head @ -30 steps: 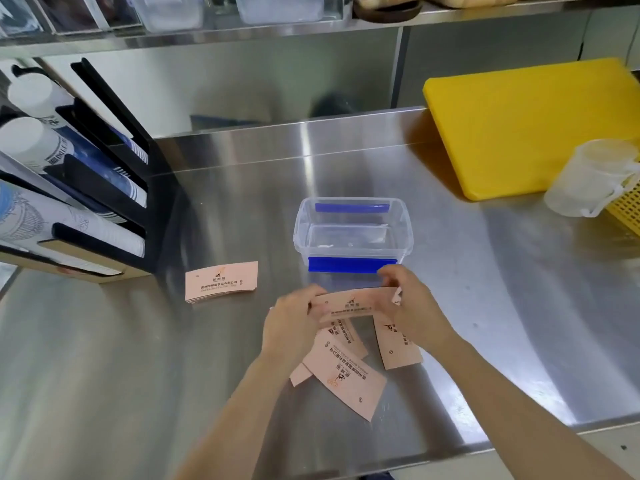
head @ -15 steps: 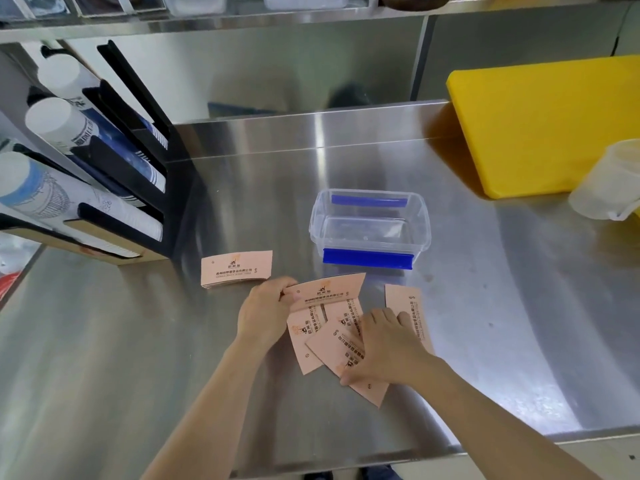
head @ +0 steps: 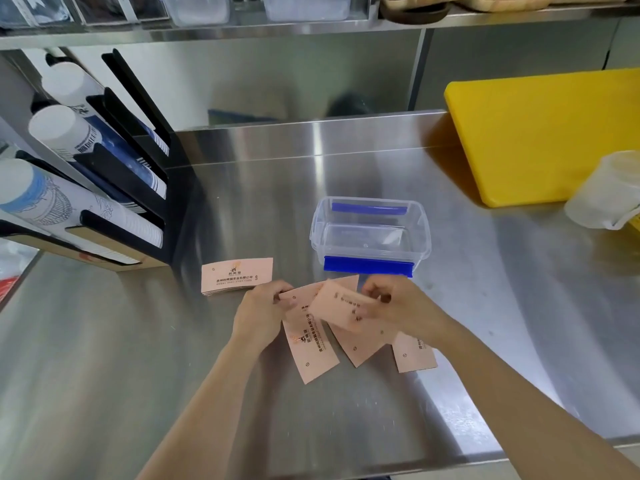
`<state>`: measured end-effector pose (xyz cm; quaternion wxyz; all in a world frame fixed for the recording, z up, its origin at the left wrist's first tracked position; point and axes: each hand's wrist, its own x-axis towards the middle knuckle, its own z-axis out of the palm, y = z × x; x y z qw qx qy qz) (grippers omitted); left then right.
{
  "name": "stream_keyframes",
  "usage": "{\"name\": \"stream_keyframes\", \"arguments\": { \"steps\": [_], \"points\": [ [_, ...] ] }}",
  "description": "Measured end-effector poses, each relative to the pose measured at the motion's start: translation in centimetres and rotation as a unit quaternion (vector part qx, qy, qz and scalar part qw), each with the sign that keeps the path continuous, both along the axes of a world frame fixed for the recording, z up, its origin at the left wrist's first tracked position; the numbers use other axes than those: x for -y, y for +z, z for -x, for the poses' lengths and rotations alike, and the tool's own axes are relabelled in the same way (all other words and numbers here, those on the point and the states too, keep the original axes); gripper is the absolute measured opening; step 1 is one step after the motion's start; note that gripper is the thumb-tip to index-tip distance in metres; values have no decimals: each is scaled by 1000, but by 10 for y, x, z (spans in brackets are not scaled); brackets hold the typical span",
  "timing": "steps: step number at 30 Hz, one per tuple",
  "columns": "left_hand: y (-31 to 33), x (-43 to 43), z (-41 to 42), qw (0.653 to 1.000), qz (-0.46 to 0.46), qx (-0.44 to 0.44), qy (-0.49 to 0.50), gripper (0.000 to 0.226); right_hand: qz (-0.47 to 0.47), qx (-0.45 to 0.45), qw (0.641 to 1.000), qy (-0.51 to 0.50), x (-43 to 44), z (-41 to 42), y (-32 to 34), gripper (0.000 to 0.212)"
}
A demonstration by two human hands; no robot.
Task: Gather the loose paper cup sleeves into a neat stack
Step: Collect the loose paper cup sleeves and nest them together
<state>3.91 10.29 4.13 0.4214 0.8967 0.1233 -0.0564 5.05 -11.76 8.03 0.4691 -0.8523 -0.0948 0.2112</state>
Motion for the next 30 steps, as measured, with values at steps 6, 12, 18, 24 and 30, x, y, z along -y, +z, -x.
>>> {"name": "stream_keyframes", "arguments": {
  "steps": [6,12,18,24,30],
  "points": [
    [0,-6,0,998,28,-14,-50,6,-232,-62,959,-149,-8,-13,-2,4],
    [-2,-7,4,990,143,-4,-17,16,-250,-166,927,-226,-28,-5,-17,6],
    [-3,-3,7,989,148,-3,-4,21,-320,-292,858,-276,-42,4,-34,18],
    [-15,-8,13,992,128,-3,-21,27,-411,-398,747,-338,-56,16,-46,25],
    [-6,0,13,996,-18,-10,-82,17,-281,-379,824,-314,-57,16,-48,4]
  ]
}}
